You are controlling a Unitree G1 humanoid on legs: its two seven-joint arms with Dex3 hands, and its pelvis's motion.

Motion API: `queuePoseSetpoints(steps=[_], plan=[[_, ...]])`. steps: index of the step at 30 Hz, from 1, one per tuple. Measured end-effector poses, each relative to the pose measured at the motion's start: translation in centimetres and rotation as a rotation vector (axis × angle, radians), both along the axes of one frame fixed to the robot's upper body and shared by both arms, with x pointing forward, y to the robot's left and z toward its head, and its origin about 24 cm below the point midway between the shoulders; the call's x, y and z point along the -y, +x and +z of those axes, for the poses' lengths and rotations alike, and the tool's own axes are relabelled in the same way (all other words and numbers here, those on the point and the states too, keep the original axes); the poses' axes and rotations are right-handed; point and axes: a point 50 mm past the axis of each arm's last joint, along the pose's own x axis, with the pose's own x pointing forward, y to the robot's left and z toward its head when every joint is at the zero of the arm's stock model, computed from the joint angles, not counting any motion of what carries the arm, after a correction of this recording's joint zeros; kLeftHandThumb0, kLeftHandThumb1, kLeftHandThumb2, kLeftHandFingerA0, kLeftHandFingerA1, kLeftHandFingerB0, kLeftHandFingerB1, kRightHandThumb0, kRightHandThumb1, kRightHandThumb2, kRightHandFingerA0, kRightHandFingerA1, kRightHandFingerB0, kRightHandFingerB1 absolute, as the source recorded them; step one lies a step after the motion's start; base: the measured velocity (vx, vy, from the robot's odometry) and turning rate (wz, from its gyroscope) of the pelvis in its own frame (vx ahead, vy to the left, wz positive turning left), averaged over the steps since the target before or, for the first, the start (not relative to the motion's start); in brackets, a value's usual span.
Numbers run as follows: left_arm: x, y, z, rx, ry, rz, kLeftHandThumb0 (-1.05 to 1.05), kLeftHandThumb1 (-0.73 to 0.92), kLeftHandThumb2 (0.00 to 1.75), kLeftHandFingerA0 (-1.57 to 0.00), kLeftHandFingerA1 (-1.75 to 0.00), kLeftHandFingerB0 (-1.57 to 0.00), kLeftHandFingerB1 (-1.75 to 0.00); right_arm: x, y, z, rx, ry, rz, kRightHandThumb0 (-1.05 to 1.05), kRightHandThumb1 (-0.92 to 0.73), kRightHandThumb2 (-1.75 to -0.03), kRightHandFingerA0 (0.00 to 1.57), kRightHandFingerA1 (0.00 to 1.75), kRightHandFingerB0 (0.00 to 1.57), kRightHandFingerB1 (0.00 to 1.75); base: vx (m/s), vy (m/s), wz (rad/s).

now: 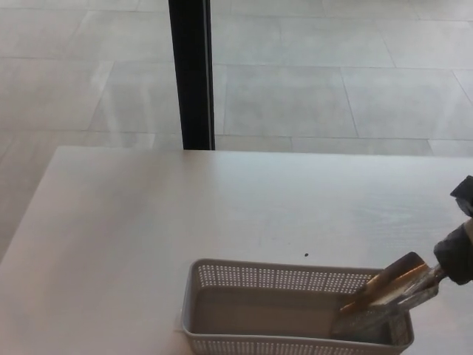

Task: A garden tool is kept on the righthand side and a container is kept on the lefthand side on a desk infront of the robot. the robot uses its right hand to pick up the garden tool and makes a scooping motion inside the container

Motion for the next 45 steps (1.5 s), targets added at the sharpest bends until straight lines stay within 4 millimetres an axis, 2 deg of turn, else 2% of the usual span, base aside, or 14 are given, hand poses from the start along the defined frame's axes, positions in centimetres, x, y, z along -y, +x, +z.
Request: queuePoseSetpoints(steps=[3, 4, 14, 16, 21, 22, 23, 24, 28, 29, 30, 32, 36, 45], plan=[[0.0, 0.0, 0.0, 0.002, -0.003, -0.001, -0.64, -0.12, 1.07, -1.0, -1.03, -0.9, -0.95, -1.7, -0.8, -0.3, 0.0, 0.003, 0.032, -0.38, -0.51, -0.98, 1.13, 1.3, 0.81, 0.91, 0.0, 0.0, 0.0], [0.0, 0.0, 0.0, 0.002, -0.004, 0.0, -0.66, -0.11, 1.04, -1.02, -1.02, -0.9, -0.94, -2.1, -1.0, -0.4, -0.002, 0.003, 0.037, -0.35, -0.67, -0.73, 0.84, 1.74, 0.85, 0.97, 0.0, 0.0, 0.0], [0.0, 0.0, 0.0, 0.004, -0.013, 0.003, -0.66, -0.13, 1.06, -1.0, -1.07, -0.91, -0.96, -4.3, -2.5, -0.8, -0.004, 0.001, -0.005, -0.38, -0.69, -0.69, 0.85, 1.75, 0.88, 0.93, 0.0, 0.0, 0.0], [0.0, 0.0, 0.0, 0.004, -0.014, 0.002, -0.54, -0.06, 1.03, -1.07, -1.11, -0.93, -0.98, -4.3, -2.7, -1.2, -0.007, -0.004, -0.029, -0.36, -0.69, -0.72, 0.85, 1.75, 0.84, 1.1, 0.0, 0.0, 0.0], [0.0, 0.0, 0.0, 0.003, -0.017, 0.0, -0.66, -0.12, 1.07, -0.93, -1.06, -0.88, -0.96, -5.2, -3.0, -2.4, -0.035, 0.025, -0.072, -0.34, -0.68, -0.72, 0.88, 1.75, 0.87, 0.83, 0.0, 0.0, 0.0], [0.0, 0.0, 0.0, 0.002, -0.018, 0.0, -0.67, -0.11, 1.06, -0.92, -1.07, -0.87, -0.95, -5.4, -3.1, -2.8, -0.046, 0.038, -0.077, -0.38, -0.54, -1.02, 1.15, 1.31, 0.82, 0.87, 0.0, 0.0, 0.0], [0.0, -0.1, 0.0, 0.0, -0.018, -0.001, -0.67, -0.11, 1.07, -0.92, -1.07, -0.86, -0.96, -5.6, -3.1, -3.1, -0.056, 0.053, -0.085, -0.32, -0.65, -0.76, 0.87, 1.75, 0.89, 0.85, 0.0, 0.0, 0.0], [0.1, -0.1, 0.0, -0.002, -0.018, -0.003, -0.66, -0.12, 1.05, -0.95, -1.08, -0.87, -0.96, -5.9, -3.2, -3.5, -0.068, 0.071, -0.093, -0.29, -0.61, -0.76, 0.84, 1.75, 0.81, 1.22, 0.0, 0.0, 0.0], [0.1, 0.0, 0.0, -0.003, -0.019, -0.004, -0.65, -0.04, 1.07, -1.05, -1.13, -0.92, -0.99, -6.6, -3.1, -4.8, -0.103, 0.154, -0.133, -0.33, -0.66, -0.8, 0.83, 1.75, 0.75, 1.46, 0.0, 0.0, 0.0], [0.1, 0.0, 0.0, -0.003, -0.019, -0.009, -0.74, -0.08, 1.06, -0.91, -1.08, -0.85, -0.97, -6.9, -3.1, -5.3, -0.117, 0.176, -0.14, -0.32, -0.6, -0.82, 1.08, 1.7, 0.71, 1.4, 0.0, 0.0, 0.0], [0.1, 0.1, -0.1, -0.006, -0.019, -0.015, -0.58, -0.05, 1.04, -1.06, -1.12, -0.92, -0.99, -7.3, -3.2, -5.9, -0.138, 0.203, -0.15, -0.29, -0.62, -0.85, 1.1, 1.72, 0.74, 1.39, 0.0, 0.0, 0.0], [0.2, 0.0, -0.1, -0.009, -0.02, -0.015, -0.6, -0.05, 1.04, -1.04, -1.13, -0.93, -0.99, -7.7, -3.2, -6.6, -0.155, 0.223, -0.165, -0.34, -0.68, -0.78, 0.87, 1.75, 0.81, 1.21, 0.0, 0.0, 0.0], [0.2, -0.1, -0.1, -0.012, -0.02, -0.014, -0.67, -0.11, 1.06, -0.92, -1.08, -0.86, -0.97, -8.0, -3.1, -8.0, -0.186, 0.251, -0.199, -0.31, -0.65, -0.83, 0.87, 1.75, 0.83, 1.22, 0.0, 0.0, 0.0], [0.1, 0.1, -0.1, -0.005, -0.022, -0.015, -0.58, -0.06, 1.06, -1.06, -1.12, -0.93, -0.99, -7.7, -2.7, -8.6, -0.174, 0.354, -0.235, -0.22, -0.49, -0.76, 0.85, 1.75, 0.74, 1.38, 0.0, 0.0, 0.0]])
